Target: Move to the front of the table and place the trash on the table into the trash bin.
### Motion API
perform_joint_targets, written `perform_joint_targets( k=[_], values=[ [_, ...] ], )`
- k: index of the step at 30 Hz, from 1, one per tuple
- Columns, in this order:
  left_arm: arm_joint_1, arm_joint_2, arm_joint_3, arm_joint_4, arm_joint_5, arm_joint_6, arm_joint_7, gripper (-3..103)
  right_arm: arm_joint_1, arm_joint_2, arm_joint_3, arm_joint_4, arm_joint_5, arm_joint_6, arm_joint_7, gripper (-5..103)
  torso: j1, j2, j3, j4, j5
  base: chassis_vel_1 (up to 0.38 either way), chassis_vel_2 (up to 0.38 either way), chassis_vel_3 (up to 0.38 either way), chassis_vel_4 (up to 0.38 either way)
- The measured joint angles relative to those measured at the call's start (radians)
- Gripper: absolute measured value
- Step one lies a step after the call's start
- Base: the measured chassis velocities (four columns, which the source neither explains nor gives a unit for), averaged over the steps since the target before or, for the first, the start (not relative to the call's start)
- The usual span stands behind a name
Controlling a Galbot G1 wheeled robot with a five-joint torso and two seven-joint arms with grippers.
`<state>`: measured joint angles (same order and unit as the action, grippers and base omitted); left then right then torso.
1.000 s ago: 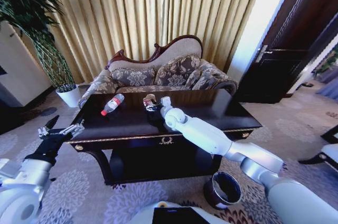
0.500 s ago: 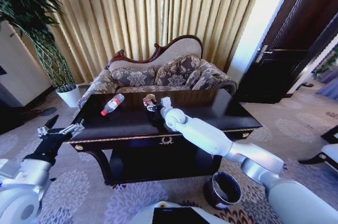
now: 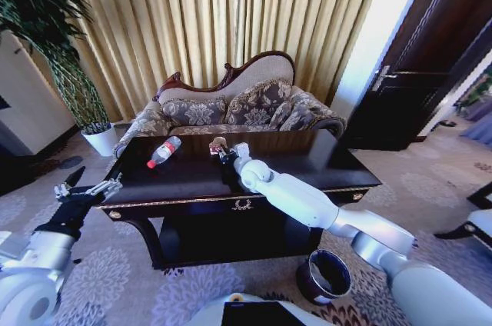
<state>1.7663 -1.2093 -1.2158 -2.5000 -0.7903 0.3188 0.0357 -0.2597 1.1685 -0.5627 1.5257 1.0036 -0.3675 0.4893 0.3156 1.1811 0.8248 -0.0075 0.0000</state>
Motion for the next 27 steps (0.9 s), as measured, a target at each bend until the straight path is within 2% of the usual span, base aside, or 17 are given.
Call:
perform_joint_targets(
  k=[1,3,4,17,22,25,27],
  values=[
    [0.0,0.001,0.0,0.0,0.0,0.0,0.0,100,-0.002,-0.001,0.001,0.002,0.0,0.0,0.0,8,0.0,0.0,0.0,0.0,0.0,0.0,0.0,0.0,0.0],
    [0.0,0.001,0.0,0.0,-0.001,-0.001,0.0,100,-0.003,-0.002,0.001,0.004,0.0,0.0,0.0,8,0.0,0.0,0.0,0.0,0.0,0.0,0.0,0.0,0.0],
    [0.0,0.002,-0.001,0.0,-0.002,-0.001,0.0,100,-0.006,-0.003,0.002,0.008,0.0,0.0,0.001,1,0.0,0.0,0.0,0.0,0.0,0.0,0.0,0.0,0.0],
    [-0.001,0.003,-0.002,0.0,-0.007,-0.007,-0.001,100,-0.021,-0.019,0.021,0.046,0.004,0.003,0.007,0,0.0,0.0,0.0,0.0,0.0,0.0,0.0,0.0,0.0],
    [-0.003,0.003,-0.004,0.0,-0.013,-0.009,-0.003,100,-0.036,-0.035,0.061,0.078,0.014,0.019,0.038,0,0.0,0.0,0.0,0.0002,0.0,0.0,0.0,0.0,0.0],
    [-0.005,0.004,-0.005,0.0,-0.015,-0.013,-0.005,100,-0.058,-0.071,0.104,0.113,0.014,0.034,0.049,0,0.0,0.0,0.0,0.0003,0.0,0.0,0.0,0.0,0.0],
    [-0.007,0.006,-0.006,0.0,-0.017,-0.017,-0.007,100,-0.098,-0.127,0.164,0.163,0.002,0.042,0.05,0,0.0,0.0,0.0,0.0001,0.0002,0.0,0.0,0.0,0.0]
  ],
)
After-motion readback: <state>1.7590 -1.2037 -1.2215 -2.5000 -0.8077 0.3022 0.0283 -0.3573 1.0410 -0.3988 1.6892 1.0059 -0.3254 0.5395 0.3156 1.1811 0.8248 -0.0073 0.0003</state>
